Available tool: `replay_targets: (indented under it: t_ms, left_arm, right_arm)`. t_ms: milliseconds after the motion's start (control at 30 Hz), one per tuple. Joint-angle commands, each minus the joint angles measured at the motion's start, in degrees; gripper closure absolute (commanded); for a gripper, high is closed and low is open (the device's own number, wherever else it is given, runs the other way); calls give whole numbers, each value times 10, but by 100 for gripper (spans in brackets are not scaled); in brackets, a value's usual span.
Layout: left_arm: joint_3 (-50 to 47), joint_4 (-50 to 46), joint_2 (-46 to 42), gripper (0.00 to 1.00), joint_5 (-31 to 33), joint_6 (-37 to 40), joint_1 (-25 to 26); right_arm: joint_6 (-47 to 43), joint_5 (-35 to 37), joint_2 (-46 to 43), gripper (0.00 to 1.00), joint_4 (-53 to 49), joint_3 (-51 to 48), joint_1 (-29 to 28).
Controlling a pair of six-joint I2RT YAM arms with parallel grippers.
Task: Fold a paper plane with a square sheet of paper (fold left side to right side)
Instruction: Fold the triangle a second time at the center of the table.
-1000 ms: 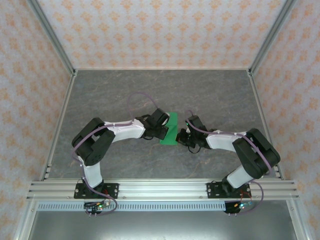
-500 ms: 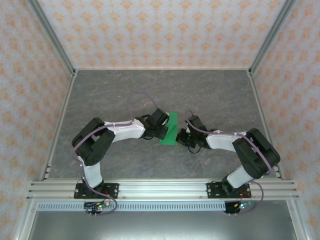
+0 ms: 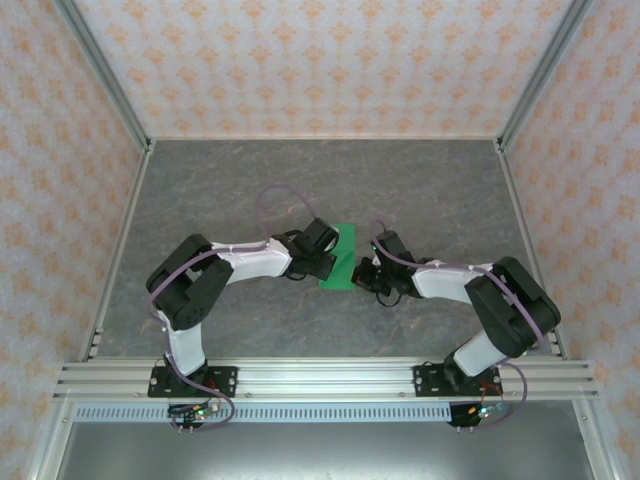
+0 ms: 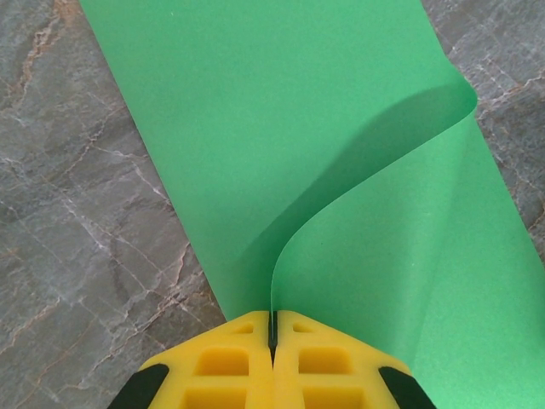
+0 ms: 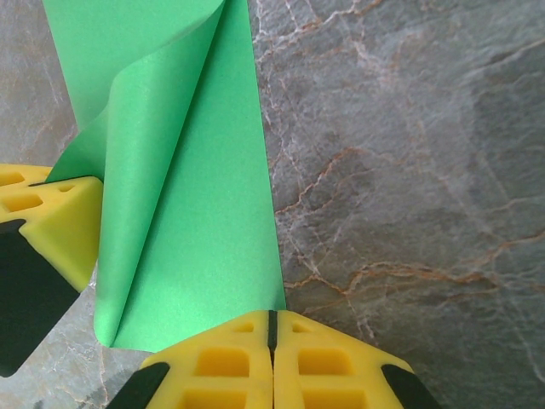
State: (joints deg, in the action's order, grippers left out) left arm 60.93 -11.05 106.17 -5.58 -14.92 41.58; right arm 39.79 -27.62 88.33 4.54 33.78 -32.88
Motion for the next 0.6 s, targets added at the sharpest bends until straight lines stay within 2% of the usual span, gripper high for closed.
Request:
replay_targets:
  t_ms: [0,267,367,567]
  left_arm:
    - [-7,-2,17,97,-2,9,-4]
    - [-15,3,21,97,-11,10,-4]
    - [-15,7,22,97,-16,11,-4]
    - [-16,6,24,97,-19,13,-4]
  right_arm:
    - [-7,28,6,92,-58,-4,-3]
    - [11,13,-51,91,-12,-5,0]
    - [36,-4,-73,92,51,-18,13]
    - [84,-47,-19,95,159,3,18]
